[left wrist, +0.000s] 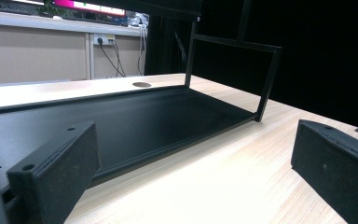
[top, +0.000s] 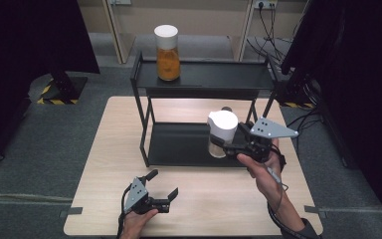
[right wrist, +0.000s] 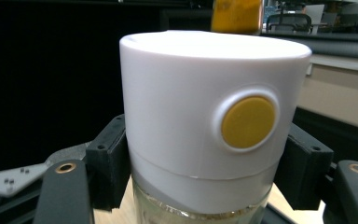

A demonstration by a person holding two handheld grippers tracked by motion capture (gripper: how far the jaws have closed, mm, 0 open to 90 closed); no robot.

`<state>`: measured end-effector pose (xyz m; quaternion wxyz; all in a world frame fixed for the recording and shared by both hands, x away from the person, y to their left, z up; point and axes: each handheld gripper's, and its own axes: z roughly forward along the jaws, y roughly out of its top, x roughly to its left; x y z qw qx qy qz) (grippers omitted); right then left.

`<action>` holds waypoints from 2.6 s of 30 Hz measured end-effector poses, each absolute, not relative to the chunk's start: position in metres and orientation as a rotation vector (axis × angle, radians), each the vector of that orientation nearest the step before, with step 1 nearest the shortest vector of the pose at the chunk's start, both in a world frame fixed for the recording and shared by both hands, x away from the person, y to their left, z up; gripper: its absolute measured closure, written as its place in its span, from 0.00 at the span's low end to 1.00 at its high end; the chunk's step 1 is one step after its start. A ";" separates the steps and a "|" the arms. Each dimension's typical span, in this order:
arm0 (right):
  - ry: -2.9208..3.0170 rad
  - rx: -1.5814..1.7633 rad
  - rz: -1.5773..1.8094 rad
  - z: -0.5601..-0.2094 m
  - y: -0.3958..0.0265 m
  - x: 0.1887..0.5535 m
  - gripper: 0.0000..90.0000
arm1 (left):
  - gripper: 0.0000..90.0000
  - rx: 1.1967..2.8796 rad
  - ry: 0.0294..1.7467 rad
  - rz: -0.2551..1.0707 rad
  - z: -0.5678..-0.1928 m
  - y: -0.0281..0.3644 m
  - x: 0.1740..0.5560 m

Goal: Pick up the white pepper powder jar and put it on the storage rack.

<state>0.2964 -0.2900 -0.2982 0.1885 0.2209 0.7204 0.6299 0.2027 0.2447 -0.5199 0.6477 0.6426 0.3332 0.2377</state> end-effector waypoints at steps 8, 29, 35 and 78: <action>2.027 0.631 1.785 -0.264 -0.284 0.311 0.34 | 0.00 1.461 0.758 0.538 -0.520 0.244 0.203; 2.013 0.637 1.765 -0.205 -0.268 0.329 0.34 | 0.01 1.462 0.760 0.540 -0.520 0.245 0.203; 2.010 0.646 1.749 -0.190 -0.262 0.335 0.34 | 0.01 1.461 0.761 0.537 -0.520 0.245 0.203; 1.826 0.857 1.618 -0.172 -0.201 0.396 0.34 | 0.01 1.457 0.757 0.537 -0.521 0.246 0.202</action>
